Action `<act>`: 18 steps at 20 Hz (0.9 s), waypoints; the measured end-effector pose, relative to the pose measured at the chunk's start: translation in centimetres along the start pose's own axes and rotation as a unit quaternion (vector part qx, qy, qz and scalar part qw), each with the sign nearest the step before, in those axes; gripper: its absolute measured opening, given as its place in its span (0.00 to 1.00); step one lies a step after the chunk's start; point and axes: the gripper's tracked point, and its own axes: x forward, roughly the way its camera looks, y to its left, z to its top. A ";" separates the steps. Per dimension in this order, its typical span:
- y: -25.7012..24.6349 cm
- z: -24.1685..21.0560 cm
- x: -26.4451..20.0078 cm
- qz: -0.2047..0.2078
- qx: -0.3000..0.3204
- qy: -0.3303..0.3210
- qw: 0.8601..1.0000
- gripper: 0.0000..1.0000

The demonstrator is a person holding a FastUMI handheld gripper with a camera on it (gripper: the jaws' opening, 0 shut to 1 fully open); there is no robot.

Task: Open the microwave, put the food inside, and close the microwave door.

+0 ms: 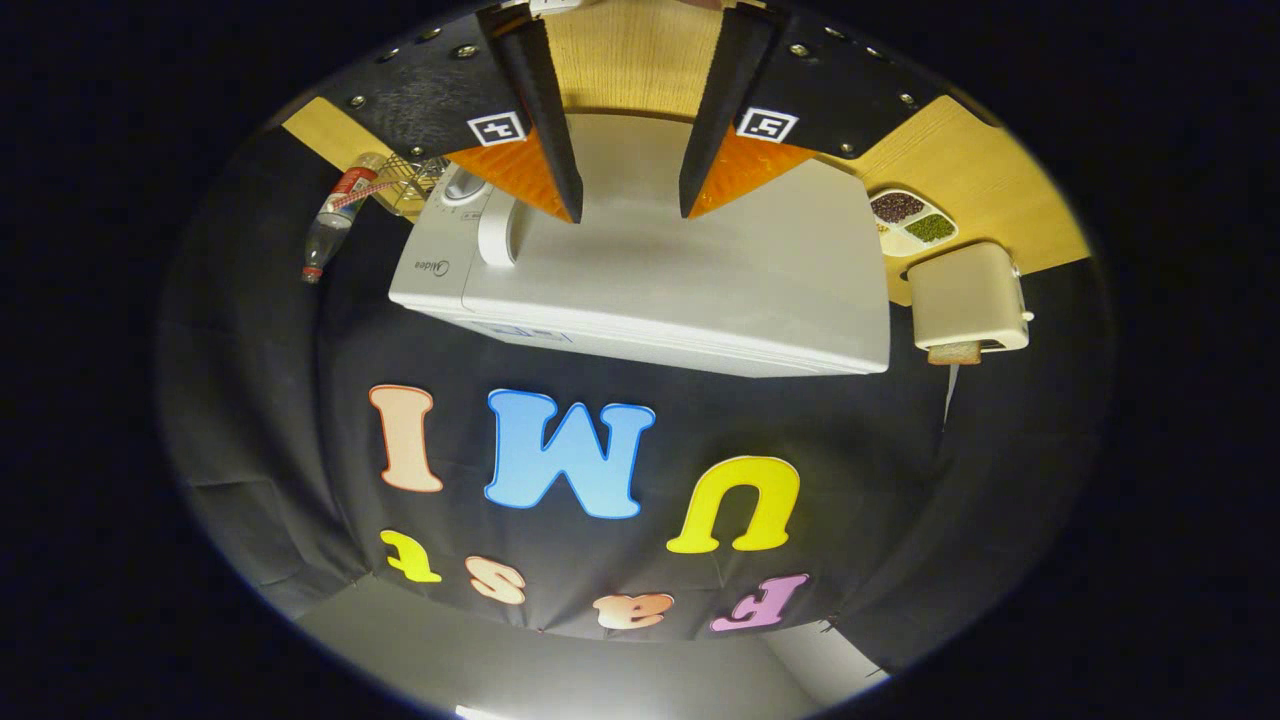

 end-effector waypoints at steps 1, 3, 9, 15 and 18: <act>-0.4 0.1 -1.4 -0.005 -0.013 -0.001 1.000 0.62; -0.7 1.8 -4.3 -0.010 -0.028 -0.037 0.999 0.62; -2.9 6.6 -13.1 -0.003 -0.002 -0.100 0.995 0.62; -7.6 6.5 -18.8 -0.007 0.042 -0.090 0.995 0.62; -8.5 6.1 -20.9 0.028 0.073 -0.073 0.994 0.62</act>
